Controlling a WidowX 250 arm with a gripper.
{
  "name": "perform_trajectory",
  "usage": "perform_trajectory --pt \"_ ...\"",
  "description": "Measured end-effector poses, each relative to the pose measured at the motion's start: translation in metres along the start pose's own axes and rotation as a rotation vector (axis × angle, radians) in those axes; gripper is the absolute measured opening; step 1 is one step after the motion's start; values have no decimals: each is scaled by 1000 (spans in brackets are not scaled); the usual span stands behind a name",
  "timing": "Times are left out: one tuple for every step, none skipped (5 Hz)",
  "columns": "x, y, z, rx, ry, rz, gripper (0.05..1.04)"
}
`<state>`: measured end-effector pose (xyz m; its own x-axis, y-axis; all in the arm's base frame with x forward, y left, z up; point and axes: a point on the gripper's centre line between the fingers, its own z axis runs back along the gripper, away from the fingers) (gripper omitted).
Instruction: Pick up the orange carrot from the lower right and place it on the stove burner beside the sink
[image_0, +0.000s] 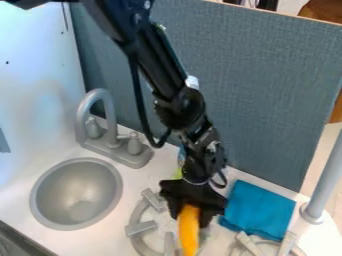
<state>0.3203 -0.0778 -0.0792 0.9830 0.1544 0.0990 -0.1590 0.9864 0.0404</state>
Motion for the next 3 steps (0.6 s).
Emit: perform_trajectory --pt "-17 16 0 52 35 -43 1018" --pt "-20 38 29 95 18 -42 1011" --pt "-29 56 51 143 40 -39 1011"
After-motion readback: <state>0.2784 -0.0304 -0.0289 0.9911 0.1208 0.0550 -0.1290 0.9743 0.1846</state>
